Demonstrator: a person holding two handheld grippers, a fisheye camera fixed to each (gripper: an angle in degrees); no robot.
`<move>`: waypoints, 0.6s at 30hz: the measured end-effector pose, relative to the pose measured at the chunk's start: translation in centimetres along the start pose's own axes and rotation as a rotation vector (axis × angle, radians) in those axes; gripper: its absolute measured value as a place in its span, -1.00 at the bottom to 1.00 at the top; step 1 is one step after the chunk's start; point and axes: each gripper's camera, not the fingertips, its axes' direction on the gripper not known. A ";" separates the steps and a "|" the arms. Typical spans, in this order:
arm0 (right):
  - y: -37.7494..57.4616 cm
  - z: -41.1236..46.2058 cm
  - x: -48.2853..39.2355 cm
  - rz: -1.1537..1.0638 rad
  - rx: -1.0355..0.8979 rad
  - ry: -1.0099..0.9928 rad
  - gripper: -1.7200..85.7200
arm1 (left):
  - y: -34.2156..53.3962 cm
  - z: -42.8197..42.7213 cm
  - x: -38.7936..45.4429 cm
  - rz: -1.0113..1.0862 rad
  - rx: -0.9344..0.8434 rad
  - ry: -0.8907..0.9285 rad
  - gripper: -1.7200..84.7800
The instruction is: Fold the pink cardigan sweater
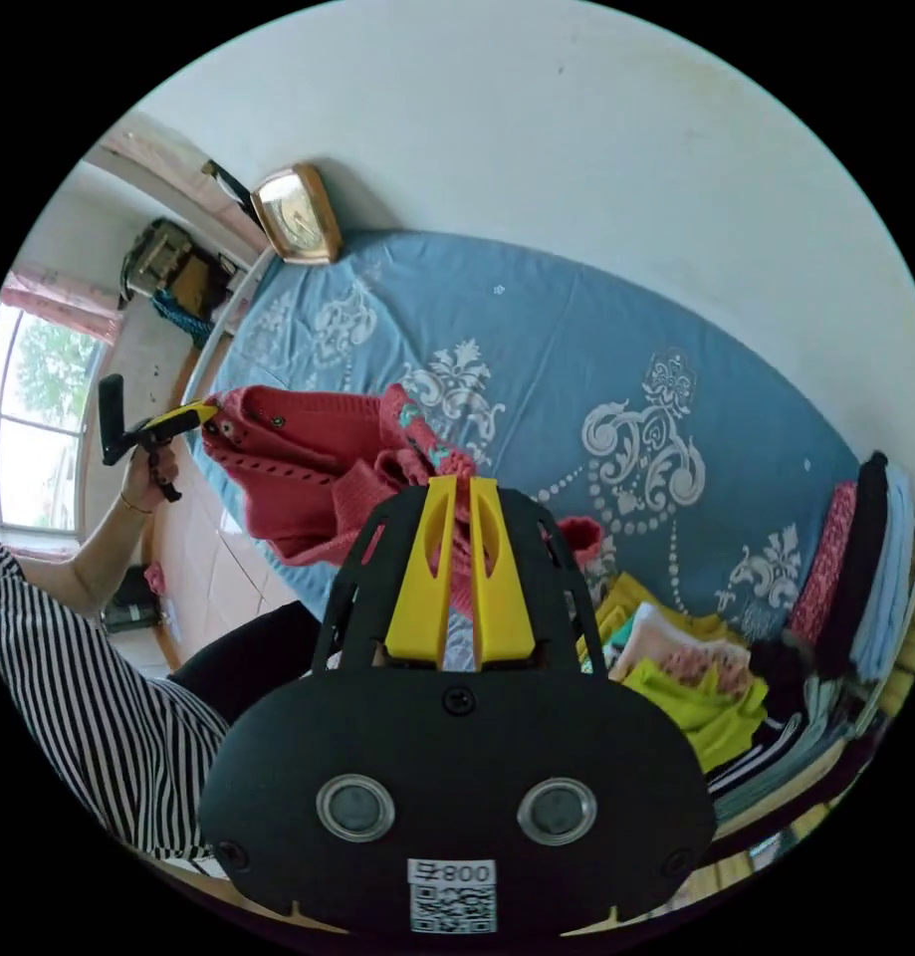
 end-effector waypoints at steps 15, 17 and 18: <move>30.9 -21.8 -14.4 -0.038 0.506 -0.254 -0.92 | 17.9 -34.8 18.2 0.105 0.372 0.028 -0.90; 34.3 -23.9 -15.9 -0.089 0.557 -0.277 -0.92 | 20.5 -38.3 20.4 0.109 0.423 0.025 -0.90; 36.6 -25.4 -16.8 -0.126 0.595 -0.285 -0.92 | 22.2 -40.6 22.0 0.120 0.456 0.017 -0.90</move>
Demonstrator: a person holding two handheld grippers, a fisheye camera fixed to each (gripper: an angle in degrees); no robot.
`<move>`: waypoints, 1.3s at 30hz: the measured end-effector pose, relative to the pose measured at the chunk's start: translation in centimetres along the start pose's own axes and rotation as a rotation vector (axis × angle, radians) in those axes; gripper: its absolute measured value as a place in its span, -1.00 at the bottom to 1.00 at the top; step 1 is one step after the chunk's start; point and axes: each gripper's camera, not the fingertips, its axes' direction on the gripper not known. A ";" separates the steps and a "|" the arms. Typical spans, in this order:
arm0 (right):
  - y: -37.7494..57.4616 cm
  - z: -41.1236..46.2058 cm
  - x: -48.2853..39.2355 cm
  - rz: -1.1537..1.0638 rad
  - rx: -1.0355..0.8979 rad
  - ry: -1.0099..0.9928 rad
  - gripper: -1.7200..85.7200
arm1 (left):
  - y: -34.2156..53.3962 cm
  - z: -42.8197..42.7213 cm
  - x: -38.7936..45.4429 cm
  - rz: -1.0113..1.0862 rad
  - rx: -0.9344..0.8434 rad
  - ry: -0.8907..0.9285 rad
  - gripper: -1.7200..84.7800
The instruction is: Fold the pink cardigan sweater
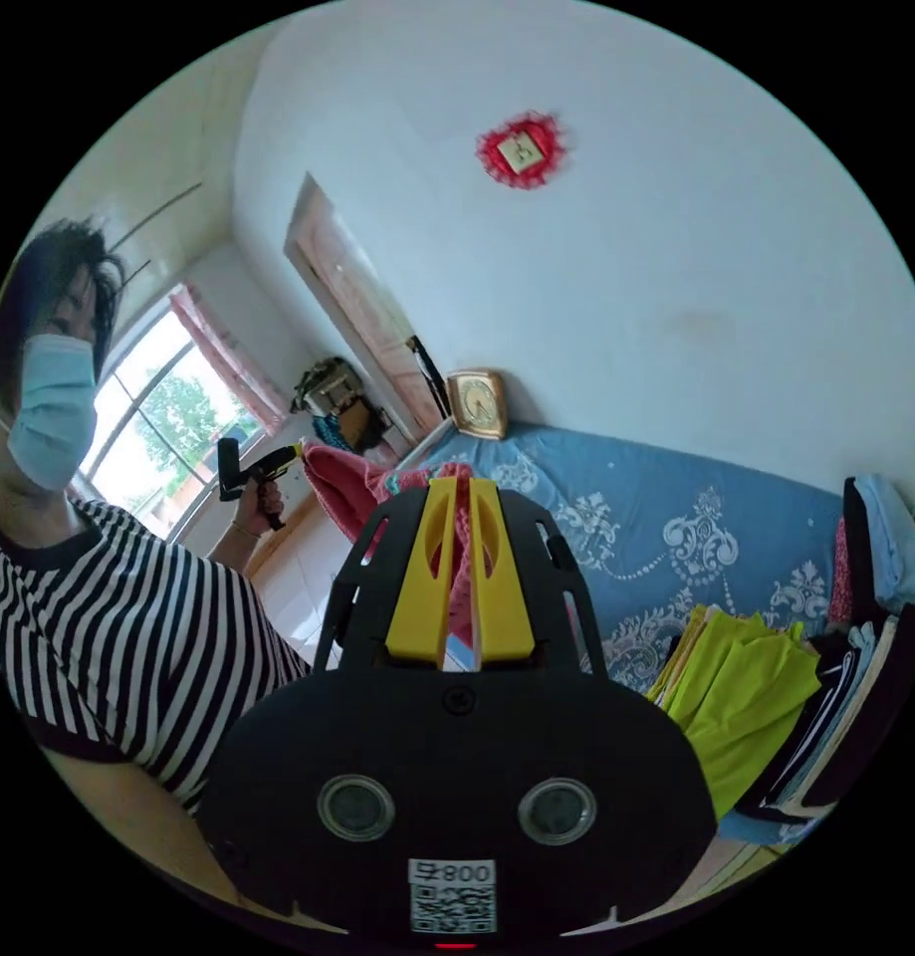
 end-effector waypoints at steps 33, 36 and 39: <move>-6.8 5.3 1.7 -0.146 0.034 0.142 -0.96 | -13.8 -13.7 -10.5 0.098 0.140 -0.166 -0.89; -11.7 13.8 11.1 0.056 -0.047 0.102 -0.96 | -18.3 -4.5 -21.6 -0.003 0.004 -0.179 -0.87; -12.1 22.3 18.4 0.247 -0.194 0.152 -0.96 | -19.5 4.8 -32.7 -0.159 -0.227 -0.224 -0.86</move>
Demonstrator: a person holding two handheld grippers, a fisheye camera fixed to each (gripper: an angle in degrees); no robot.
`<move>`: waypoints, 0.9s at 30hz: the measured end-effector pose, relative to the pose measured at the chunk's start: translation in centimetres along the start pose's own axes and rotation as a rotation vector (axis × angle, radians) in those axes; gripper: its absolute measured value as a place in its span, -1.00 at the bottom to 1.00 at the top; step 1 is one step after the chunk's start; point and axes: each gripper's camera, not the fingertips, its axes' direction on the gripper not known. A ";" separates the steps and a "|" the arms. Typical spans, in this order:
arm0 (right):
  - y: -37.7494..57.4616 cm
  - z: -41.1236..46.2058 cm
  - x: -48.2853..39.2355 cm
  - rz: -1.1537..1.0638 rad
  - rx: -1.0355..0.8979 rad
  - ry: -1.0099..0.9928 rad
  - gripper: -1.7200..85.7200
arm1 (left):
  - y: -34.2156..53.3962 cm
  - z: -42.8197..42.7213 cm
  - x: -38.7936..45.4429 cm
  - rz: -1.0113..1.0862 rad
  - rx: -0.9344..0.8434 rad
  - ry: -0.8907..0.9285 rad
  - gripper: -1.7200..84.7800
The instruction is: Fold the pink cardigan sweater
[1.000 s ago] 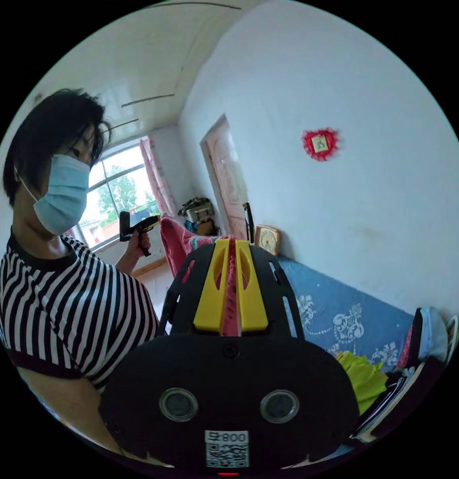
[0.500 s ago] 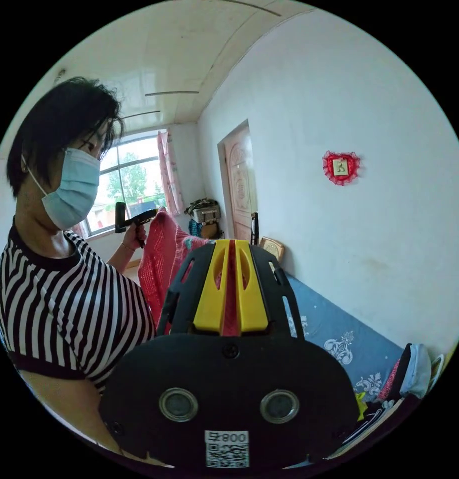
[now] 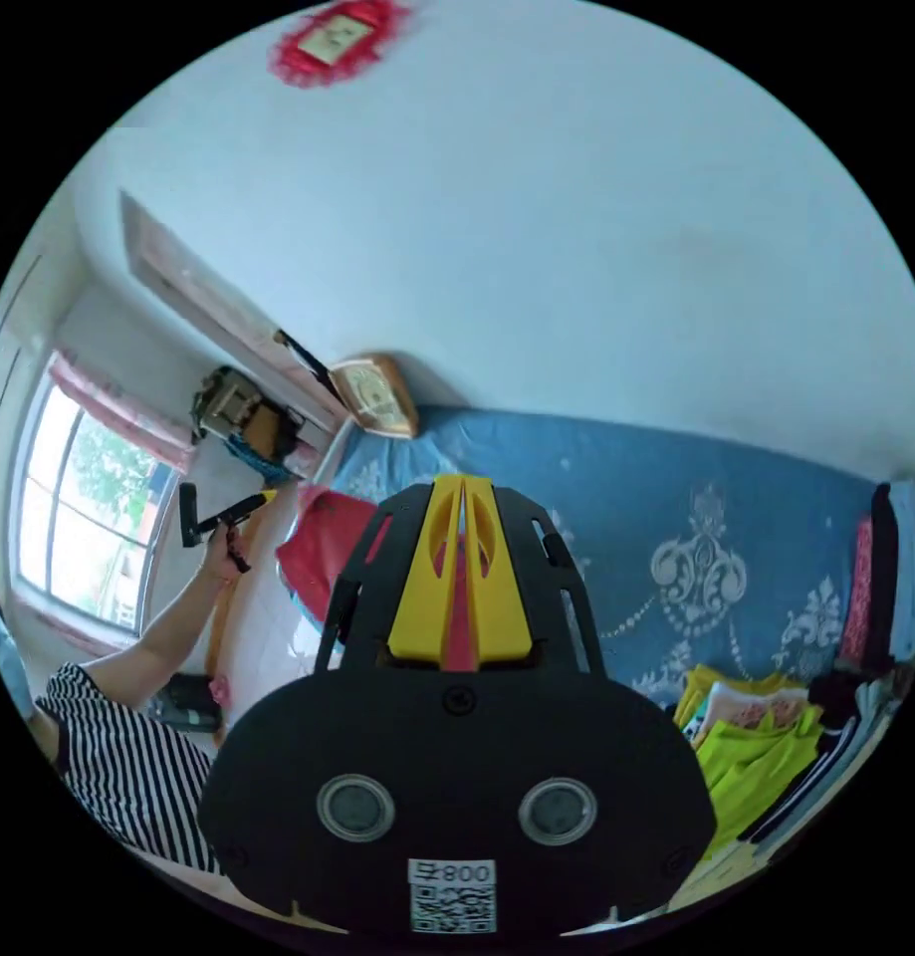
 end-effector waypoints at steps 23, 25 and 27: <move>11.5 28.9 24.9 0.635 -0.614 0.172 -0.75 | 1.6 30.5 -31.7 -0.470 -0.756 -0.090 -0.77; 11.2 31.1 26.6 0.668 -0.618 0.124 -0.74 | 0.7 32.9 -33.3 -0.475 -0.782 -0.131 -0.79; 10.8 34.0 28.0 0.687 -0.644 0.080 -0.77 | 0.1 34.5 -34.3 -0.492 -0.807 -0.174 -0.81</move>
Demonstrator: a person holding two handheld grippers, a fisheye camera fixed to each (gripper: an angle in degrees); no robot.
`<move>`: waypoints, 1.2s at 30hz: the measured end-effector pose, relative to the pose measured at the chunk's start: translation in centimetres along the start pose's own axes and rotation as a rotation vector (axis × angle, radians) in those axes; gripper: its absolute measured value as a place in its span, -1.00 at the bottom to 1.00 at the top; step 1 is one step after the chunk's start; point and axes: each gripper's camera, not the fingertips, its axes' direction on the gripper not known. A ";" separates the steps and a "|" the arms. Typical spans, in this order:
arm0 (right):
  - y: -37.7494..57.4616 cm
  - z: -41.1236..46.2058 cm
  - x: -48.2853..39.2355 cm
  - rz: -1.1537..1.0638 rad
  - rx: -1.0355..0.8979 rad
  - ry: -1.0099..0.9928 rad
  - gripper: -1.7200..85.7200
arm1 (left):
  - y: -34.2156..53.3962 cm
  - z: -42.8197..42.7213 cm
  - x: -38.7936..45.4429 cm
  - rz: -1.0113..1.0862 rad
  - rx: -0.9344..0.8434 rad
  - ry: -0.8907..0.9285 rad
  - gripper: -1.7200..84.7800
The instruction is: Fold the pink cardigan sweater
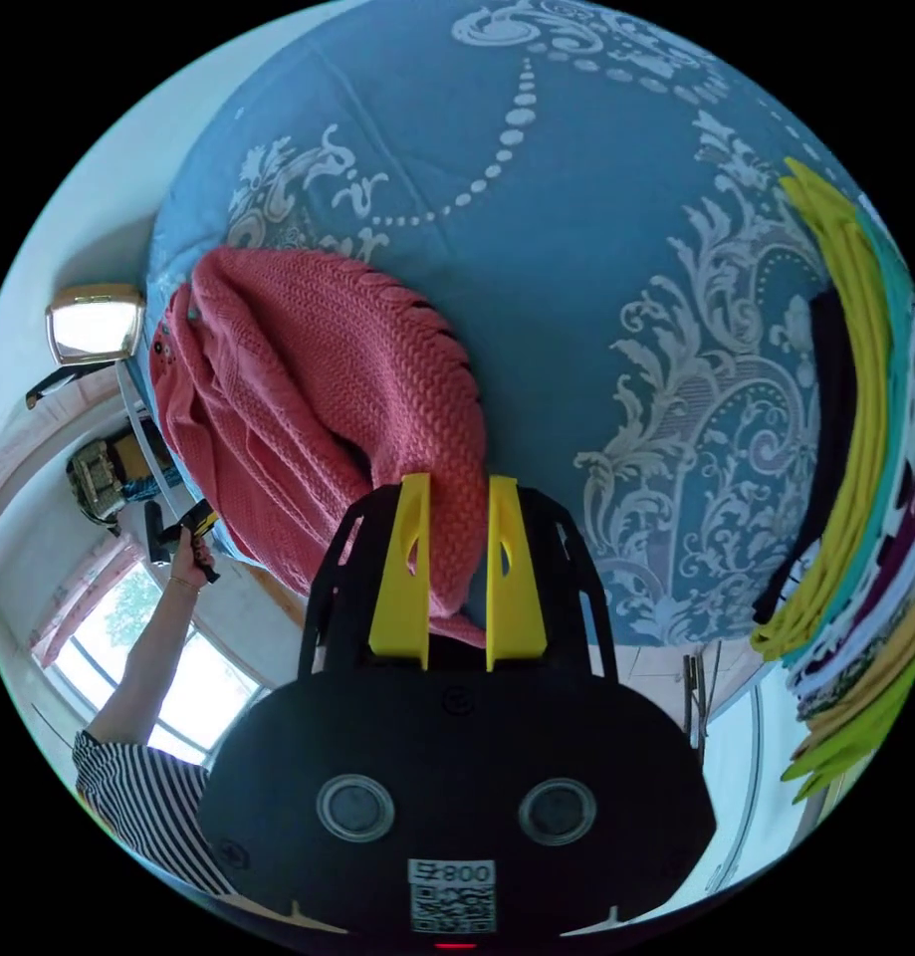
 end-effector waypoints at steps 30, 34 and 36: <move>-15.4 -14.3 -1.4 -0.026 0.228 0.185 -0.97 | -10.8 -10.7 -6.4 0.109 0.241 -0.140 -0.80; -13.9 -8.4 -3.9 -0.164 0.080 0.082 -0.97 | -9.5 -4.3 -5.8 0.132 0.049 0.027 -0.77; -13.3 -4.5 -5.1 -0.193 -0.013 0.036 -0.97 | -8.9 -1.6 -5.8 0.126 -0.052 0.069 -0.76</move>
